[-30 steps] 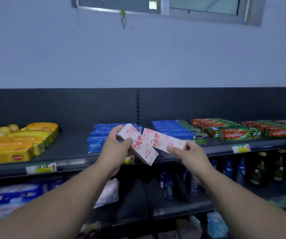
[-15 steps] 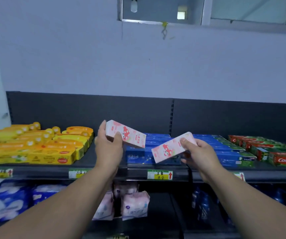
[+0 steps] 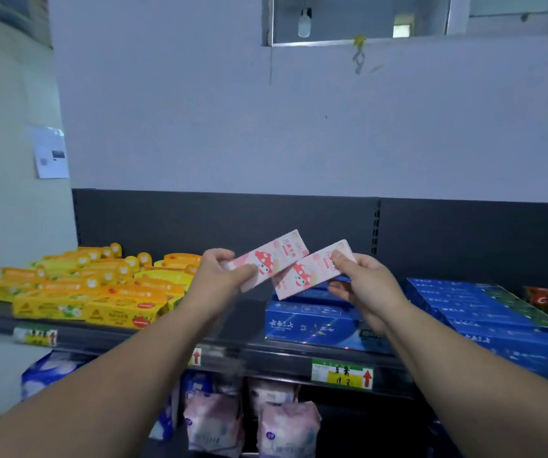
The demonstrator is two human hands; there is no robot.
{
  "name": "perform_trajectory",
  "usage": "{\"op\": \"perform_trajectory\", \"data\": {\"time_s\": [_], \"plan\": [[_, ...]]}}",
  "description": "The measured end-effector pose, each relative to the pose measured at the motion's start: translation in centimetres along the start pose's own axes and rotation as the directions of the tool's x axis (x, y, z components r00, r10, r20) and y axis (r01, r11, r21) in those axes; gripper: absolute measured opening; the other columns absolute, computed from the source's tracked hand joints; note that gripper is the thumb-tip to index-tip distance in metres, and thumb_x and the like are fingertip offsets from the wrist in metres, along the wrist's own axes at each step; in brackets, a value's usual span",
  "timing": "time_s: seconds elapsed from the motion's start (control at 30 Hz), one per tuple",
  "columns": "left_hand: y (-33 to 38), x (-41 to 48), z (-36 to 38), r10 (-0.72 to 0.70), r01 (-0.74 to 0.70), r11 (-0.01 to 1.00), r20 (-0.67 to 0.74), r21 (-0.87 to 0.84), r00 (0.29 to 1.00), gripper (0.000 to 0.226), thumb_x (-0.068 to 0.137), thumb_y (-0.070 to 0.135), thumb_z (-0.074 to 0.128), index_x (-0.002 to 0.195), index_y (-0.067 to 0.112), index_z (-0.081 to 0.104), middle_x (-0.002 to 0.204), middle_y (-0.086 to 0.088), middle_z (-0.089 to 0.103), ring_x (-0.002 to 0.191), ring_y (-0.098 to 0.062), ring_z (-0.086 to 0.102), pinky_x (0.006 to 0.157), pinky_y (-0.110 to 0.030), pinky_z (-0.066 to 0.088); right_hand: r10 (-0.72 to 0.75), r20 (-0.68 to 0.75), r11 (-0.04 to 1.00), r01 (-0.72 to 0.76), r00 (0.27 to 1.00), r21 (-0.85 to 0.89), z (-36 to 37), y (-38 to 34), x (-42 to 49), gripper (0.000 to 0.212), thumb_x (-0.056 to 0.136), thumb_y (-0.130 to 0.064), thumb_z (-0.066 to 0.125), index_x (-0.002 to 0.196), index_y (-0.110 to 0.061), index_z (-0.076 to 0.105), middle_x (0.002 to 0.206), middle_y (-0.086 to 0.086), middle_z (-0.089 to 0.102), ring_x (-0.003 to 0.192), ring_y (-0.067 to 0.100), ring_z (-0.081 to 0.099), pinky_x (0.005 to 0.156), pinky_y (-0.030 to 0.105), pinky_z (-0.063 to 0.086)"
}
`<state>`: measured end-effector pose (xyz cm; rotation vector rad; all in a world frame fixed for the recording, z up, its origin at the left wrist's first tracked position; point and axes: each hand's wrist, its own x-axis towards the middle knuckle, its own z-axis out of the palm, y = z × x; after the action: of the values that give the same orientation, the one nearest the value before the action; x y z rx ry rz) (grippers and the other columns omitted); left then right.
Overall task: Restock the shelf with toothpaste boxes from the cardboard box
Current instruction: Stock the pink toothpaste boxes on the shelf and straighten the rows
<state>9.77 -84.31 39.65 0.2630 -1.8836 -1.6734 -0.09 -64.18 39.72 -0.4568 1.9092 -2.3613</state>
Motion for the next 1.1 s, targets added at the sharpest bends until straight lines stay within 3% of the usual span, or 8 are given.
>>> {"op": "perform_trajectory", "data": {"time_s": [0.07,0.2,0.33,0.47,0.63,0.77,0.9,1.1], "plan": [[0.1,0.7,-1.1,-0.018,0.009,0.996,0.109,0.085,0.994,0.067,0.068,0.013,0.079,0.126,0.010,0.045,0.101,-0.008,0.064,0.080,-0.017,0.066,0.065,-0.024,0.051,-0.014,0.021,1.000,0.014,1.000,-0.019,0.7,0.0,0.8,0.027,0.093,-0.025,0.065,0.111,-0.006,0.060,0.102,0.012,0.072,0.084,0.020,0.070,0.068,0.026,0.058],[0.2,2.2,-2.8,-0.048,-0.023,0.949,0.216,0.314,0.975,0.058,0.074,0.003,0.075,0.125,0.020,0.053,0.101,-0.007,0.067,0.079,-0.018,0.071,0.068,-0.032,0.058,-0.033,0.068,0.997,0.038,0.997,-0.064,3.0,0.2,2.3,0.023,0.092,-0.024,0.066,0.107,-0.008,0.061,0.100,0.012,0.072,0.080,0.019,0.068,0.067,0.026,0.057],[0.1,4.2,-4.0,-0.041,-0.066,0.930,0.280,0.363,0.959,0.050,0.075,0.002,0.074,0.115,0.028,0.059,0.095,0.003,0.070,0.080,-0.014,0.071,0.068,-0.034,0.060,-0.090,0.109,0.980,0.108,0.990,-0.168,6.2,0.4,3.5,0.023,0.089,-0.022,0.069,0.108,-0.011,0.062,0.092,0.006,0.074,0.078,0.016,0.069,0.069,0.028,0.058],[-0.7,7.4,-5.7,-0.032,-0.057,0.930,0.236,0.362,0.971,0.036,0.075,0.019,0.078,0.106,0.029,0.061,0.095,0.007,0.072,0.084,-0.012,0.071,0.079,-0.036,0.059,-0.125,0.168,0.945,0.169,0.978,-0.279,9.6,0.5,5.2,0.025,0.087,-0.011,0.071,0.109,-0.013,0.060,0.094,0.005,0.074,0.082,0.016,0.071,0.074,0.032,0.060],[-0.8,12.3,-8.7,-0.008,-0.090,0.929,0.263,0.359,0.965,0.035,0.079,0.024,0.076,0.110,0.027,0.061,0.104,0.008,0.069,0.091,-0.010,0.068,0.080,-0.033,0.057,-0.160,0.163,0.846,0.220,0.974,-0.486,13.6,1.1,8.1,0.027,0.087,-0.013,0.068,0.107,-0.028,0.057,0.098,-0.004,0.071,0.091,0.016,0.070,0.081,0.042,0.059],[-1.4,16.0,-10.6,0.029,-0.110,0.958,0.290,0.267,0.956,0.039,0.077,0.014,0.078,0.110,0.024,0.060,0.099,0.004,0.067,0.090,-0.015,0.069,0.081,-0.042,0.059,-0.130,0.170,0.777,0.207,0.977,-0.594,16.1,1.3,9.8,0.031,0.092,-0.013,0.063,0.114,-0.033,0.055,0.104,-0.007,0.064,0.089,0.013,0.067,0.057,0.022,0.048],[-2.3,19.5,-11.2,0.030,-0.131,0.958,0.368,0.254,0.929,0.042,0.081,0.003,0.073,0.109,0.026,0.052,0.099,-0.002,0.065,0.089,-0.018,0.069,0.074,-0.042,0.061,-0.088,0.154,0.768,0.166,0.984,-0.618,17.4,1.8,11.9,0.028,0.094,-0.008,0.058,0.111,-0.030,0.058,0.104,-0.003,0.067,0.076,0.011,0.066,0.044,0.014,0.043],[-3.7,22.9,-10.0,-0.034,-0.149,0.930,0.483,0.336,0.875,0.042,0.084,0.002,0.068,0.110,0.028,0.048,0.093,-0.002,0.066,0.085,-0.016,0.069,0.073,-0.039,0.061,-0.013,0.111,0.819,0.074,0.994,-0.569,17.6,3.4,13.8,0.027,0.094,-0.001,0.056,0.108,-0.024,0.061,0.106,0.003,0.068,0.089,0.020,0.072,0.068,0.035,0.060]]}}
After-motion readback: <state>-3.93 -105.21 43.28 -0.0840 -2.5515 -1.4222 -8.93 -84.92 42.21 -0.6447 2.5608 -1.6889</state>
